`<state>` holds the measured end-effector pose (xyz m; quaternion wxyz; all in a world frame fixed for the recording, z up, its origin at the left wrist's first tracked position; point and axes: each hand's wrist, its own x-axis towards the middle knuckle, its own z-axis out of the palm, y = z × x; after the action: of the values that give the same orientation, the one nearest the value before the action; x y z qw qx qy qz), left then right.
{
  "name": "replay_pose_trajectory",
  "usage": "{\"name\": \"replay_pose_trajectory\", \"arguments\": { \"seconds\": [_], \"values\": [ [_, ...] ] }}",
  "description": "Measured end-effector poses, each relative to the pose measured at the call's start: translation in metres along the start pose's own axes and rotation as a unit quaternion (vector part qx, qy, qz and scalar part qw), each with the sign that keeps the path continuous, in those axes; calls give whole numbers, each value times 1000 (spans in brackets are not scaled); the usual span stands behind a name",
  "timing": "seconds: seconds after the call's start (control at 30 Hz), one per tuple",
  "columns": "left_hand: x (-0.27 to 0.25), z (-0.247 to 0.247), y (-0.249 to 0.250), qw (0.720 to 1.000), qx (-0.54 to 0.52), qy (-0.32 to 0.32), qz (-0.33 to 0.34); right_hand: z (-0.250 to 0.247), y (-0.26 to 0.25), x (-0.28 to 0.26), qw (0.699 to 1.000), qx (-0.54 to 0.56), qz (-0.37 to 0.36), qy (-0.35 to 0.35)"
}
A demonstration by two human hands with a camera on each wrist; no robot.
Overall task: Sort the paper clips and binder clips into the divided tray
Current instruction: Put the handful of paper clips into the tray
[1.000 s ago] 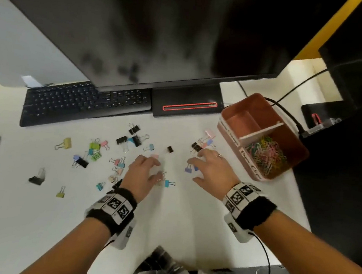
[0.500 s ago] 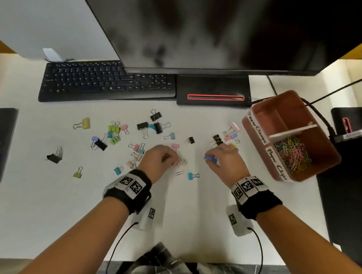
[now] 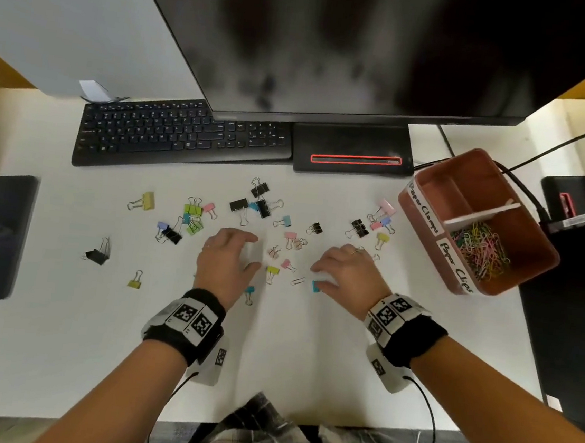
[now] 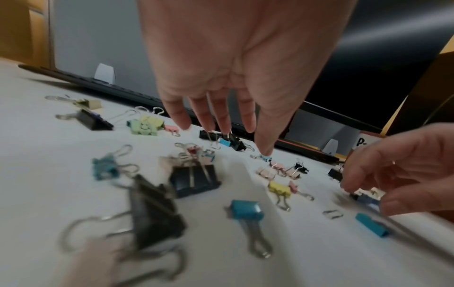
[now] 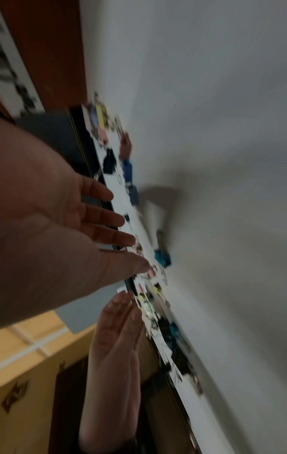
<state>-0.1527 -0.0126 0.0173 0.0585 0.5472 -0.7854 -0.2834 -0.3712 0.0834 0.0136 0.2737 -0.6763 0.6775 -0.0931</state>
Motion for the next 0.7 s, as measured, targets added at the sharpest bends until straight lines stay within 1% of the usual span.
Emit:
{"name": "replay_pose_trajectory", "arguments": {
  "seconds": [0.1,0.17,0.23,0.33,0.37,0.43,0.5,0.57,0.63,0.7],
  "values": [
    [-13,-8,-11,993,107,12,-48,12,-18,9,997,-34,-33,-64],
    [-18,-10,-24,987,131,9,-95,17,-25,15,995,-48,-24,-86],
    [-22,-9,-42,983,132,-10,-128,21,-27,21,996,-41,-3,-85],
    [-26,2,-67,981,131,-88,-117,21,-29,27,994,-42,20,-102],
    [-28,5,-72,980,132,-101,-107,20,-30,28,994,-45,22,-102],
    [-31,9,-76,982,132,-108,-84,21,-30,28,994,-45,24,-92],
    [-34,6,-76,988,106,-93,-69,23,-30,28,995,-43,27,-82],
    [-35,-5,-78,995,53,-61,-58,25,-29,27,996,-43,32,-76],
    [-35,-17,-82,999,27,-8,-43,26,-28,27,996,-53,30,-68],
    [-32,-29,-88,997,30,57,-44,25,-29,26,997,-63,22,-37]
  ]
}}
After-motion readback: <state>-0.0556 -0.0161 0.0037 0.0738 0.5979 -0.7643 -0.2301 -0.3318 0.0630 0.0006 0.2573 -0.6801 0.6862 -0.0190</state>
